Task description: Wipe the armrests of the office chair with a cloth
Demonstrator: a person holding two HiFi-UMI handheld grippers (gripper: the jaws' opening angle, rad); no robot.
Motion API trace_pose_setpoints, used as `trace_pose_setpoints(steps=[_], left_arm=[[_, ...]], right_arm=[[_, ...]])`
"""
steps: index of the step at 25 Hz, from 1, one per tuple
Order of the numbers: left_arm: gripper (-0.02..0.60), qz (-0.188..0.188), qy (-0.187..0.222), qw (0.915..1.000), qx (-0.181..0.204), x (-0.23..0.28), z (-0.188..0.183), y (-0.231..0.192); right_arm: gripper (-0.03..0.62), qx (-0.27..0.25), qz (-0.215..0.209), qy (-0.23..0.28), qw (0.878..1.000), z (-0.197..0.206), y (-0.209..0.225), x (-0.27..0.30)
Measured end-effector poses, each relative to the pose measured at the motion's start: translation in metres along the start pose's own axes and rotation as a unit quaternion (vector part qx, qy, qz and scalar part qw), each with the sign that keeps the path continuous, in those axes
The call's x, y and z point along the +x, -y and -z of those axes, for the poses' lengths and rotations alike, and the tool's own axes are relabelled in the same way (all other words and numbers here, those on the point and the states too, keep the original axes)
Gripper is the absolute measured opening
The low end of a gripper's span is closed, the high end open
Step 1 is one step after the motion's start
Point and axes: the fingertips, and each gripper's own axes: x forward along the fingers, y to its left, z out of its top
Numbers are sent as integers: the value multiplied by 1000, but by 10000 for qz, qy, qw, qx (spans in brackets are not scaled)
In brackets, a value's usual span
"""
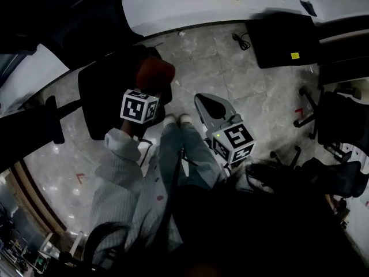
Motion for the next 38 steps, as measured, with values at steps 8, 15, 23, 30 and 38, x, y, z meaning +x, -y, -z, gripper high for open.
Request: trace_pose_setpoints(steps=[8,15,23,30,38], left_arm=[[25,96,24,9999,-96,-24,71,43],[25,-795,2124,9737,-234,-131,6,46],[25,-1630,4454,8801,223,-320,-75,108],[25,-1742,5003,8477,265,-361,-74,135],[25,-1801,5080,8419,237,-365,-67,133]], right_arm=[[2,-430,-399,102,9982,-5,-47,-11],[2,-902,-535,488,9933,-38,-81,-38],[2,-1449,-669,1727,9719,-141,-144,-69],[0,-1631,-910,2045,9609,-160,-172,-85],[0,-1737,-1054,1918,9602,-153,-179,-85]])
